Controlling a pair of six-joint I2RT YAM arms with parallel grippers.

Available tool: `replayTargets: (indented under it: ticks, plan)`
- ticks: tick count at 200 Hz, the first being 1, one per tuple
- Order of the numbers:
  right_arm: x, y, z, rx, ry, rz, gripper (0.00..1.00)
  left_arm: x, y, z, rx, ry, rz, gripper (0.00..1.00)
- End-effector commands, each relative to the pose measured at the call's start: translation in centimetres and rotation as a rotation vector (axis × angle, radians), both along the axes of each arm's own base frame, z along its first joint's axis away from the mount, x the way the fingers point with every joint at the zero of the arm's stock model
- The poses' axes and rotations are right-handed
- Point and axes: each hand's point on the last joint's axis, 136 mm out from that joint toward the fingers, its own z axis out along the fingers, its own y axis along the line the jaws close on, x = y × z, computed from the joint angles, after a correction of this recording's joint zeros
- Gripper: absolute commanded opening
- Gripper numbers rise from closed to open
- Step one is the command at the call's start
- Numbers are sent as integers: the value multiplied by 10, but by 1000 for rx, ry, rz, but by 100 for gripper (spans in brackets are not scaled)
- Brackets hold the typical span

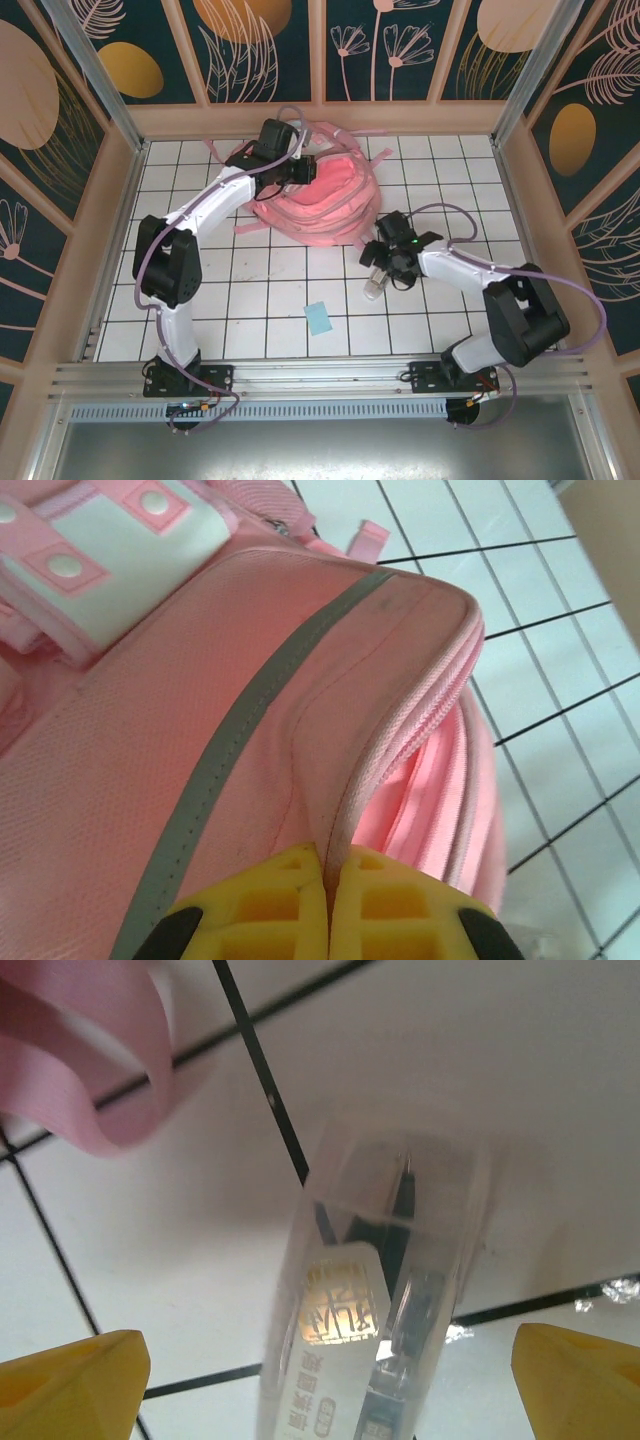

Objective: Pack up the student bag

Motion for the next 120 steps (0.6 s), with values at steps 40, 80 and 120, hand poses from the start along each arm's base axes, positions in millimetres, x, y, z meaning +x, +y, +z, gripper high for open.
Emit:
replayTargets:
  ticks: [40,80,120]
  plan:
    - [8,8,-18,-65,0,-87,83,-7,-17,73,-271,-104,-71,0]
    - [6,7,-30,-86,27,-87,62,-12,-14,78,-288,-108,-61,0]
    - [12,6,-6,-86,-32,-69,45,-13,-16,84,-346,-92,-70,0]
